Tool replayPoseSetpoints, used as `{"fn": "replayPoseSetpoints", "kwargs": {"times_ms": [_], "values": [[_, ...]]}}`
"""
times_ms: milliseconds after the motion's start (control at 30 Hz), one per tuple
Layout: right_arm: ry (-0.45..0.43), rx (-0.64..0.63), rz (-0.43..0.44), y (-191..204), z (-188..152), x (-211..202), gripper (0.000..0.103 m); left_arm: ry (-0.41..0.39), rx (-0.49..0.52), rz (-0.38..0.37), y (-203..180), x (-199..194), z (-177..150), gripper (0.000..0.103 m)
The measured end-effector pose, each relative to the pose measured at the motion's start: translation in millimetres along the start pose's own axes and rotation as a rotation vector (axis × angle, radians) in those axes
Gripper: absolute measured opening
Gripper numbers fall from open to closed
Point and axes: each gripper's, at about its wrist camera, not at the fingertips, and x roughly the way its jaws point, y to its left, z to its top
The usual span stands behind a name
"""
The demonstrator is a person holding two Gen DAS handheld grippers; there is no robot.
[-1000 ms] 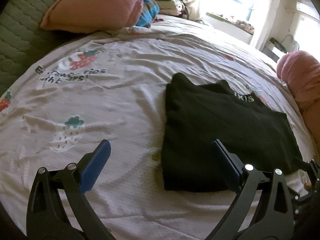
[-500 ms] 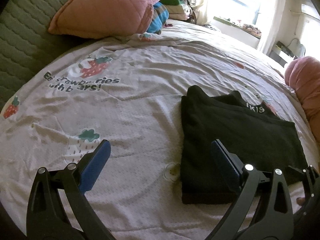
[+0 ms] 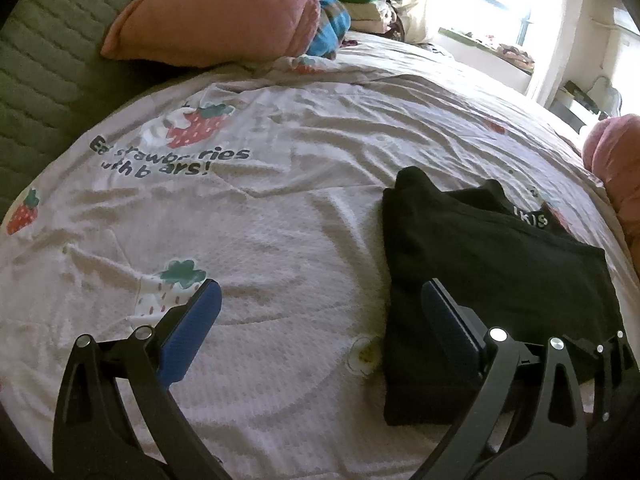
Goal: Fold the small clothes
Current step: 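Move both open tools to the long side edge of the folded sweatshirt, then close both tools on the side edge of the black sweatshirt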
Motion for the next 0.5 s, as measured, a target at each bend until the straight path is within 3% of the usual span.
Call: {"fn": "replayPoseSetpoints", "kwargs": {"times_ms": [500], "values": [[-0.067,-0.107,-0.097,20.4,36.6,31.6,0.097,0.069,-0.066,-0.021,13.1,26.7,-0.9,0.093]]}}
